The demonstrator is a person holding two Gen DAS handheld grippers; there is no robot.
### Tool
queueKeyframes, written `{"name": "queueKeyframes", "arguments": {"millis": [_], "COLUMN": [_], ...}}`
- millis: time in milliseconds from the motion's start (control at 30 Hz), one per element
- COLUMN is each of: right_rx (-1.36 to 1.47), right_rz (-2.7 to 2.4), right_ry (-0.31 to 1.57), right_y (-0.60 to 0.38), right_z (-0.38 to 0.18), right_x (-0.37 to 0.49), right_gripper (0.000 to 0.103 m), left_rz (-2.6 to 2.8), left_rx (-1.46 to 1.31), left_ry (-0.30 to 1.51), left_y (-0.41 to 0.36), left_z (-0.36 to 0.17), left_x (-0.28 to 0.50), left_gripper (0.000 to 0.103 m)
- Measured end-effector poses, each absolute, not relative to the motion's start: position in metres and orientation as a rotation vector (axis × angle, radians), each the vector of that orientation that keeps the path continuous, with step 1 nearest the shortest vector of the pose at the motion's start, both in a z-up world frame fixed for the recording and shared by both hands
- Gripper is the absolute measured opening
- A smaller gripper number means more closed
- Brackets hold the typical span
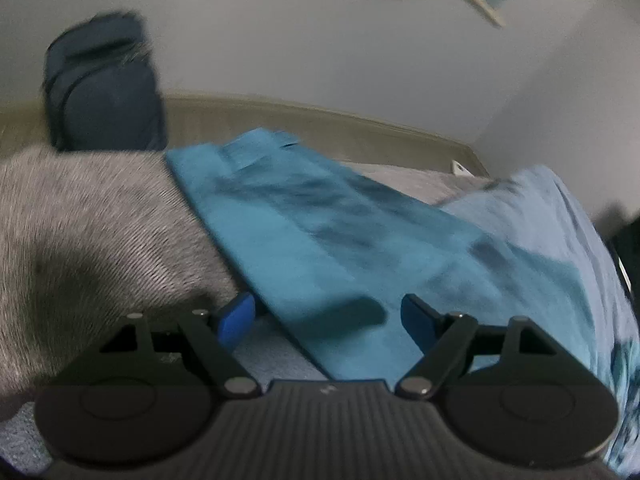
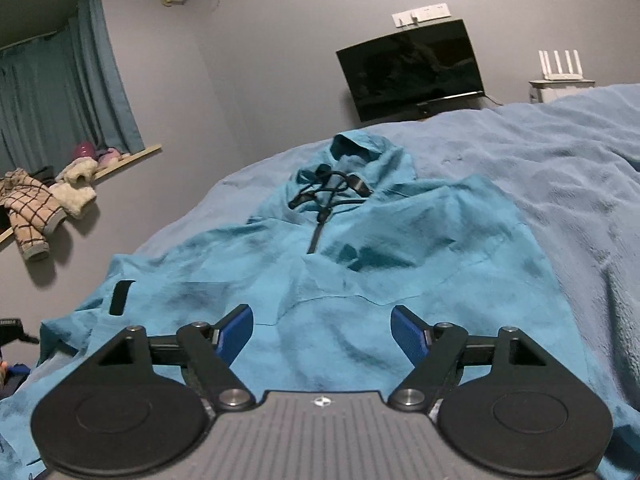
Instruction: Fold large clothes
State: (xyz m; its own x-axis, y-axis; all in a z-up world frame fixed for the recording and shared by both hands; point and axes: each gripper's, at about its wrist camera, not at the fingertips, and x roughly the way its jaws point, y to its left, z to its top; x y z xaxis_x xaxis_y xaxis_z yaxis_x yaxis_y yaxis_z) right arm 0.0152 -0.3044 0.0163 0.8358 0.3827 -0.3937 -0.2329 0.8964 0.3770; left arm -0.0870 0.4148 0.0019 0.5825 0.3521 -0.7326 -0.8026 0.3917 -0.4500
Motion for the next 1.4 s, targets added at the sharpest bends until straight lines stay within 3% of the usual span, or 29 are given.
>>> {"name": "queueKeyframes", "arguments": {"millis": [167, 400, 567, 600, 667, 733, 767, 1033, 1400], "right_rx": [0.328, 0.359, 0.347, 0.347, 0.345, 0.342, 0.342, 0.347, 0.37], "right_rz": [0.324, 0.315, 0.315, 0.313, 0.312, 0.31, 0.31, 0.314, 0.301], "right_ry": [0.483, 0.496, 0.494, 0.494, 0.496, 0.497, 0.496, 0.493, 0.495], "right_y": [-0.304, -0.309, -0.306, -0.306, -0.306, -0.305, -0.305, -0.307, -0.313], "right_z": [0.014, 0.009, 0.009, 0.009, 0.009, 0.009, 0.009, 0.009, 0.006], "right_x": [0.015, 0.019, 0.019, 0.019, 0.02, 0.02, 0.02, 0.021, 0.022], "right_gripper": [0.079, 0.079, 0.079, 0.079, 0.079, 0.079, 0.079, 0.079, 0.079], "left_rz": [0.844, 0.809, 0.785, 0.784, 0.79, 0.782, 0.774, 0.679, 0.385], "left_rx": [-0.965, -1.071, -1.069, -1.07, -1.09, -1.124, -1.129, -0.914, -0.493], "left_ry": [0.592, 0.447, 0.41, 0.399, 0.368, 0.335, 0.299, 0.078, -0.091], "left_y": [0.435, 0.454, 0.461, 0.463, 0.468, 0.473, 0.473, 0.439, 0.31], "left_z": [-0.02, -0.038, -0.044, -0.048, -0.054, -0.056, -0.054, 0.019, 0.123], "left_x": [-0.091, -0.097, -0.094, -0.093, -0.094, -0.098, -0.101, -0.11, -0.089], "left_gripper": [0.079, 0.079, 0.069, 0.062, 0.036, 0.004, 0.0, 0.0, 0.0]}}
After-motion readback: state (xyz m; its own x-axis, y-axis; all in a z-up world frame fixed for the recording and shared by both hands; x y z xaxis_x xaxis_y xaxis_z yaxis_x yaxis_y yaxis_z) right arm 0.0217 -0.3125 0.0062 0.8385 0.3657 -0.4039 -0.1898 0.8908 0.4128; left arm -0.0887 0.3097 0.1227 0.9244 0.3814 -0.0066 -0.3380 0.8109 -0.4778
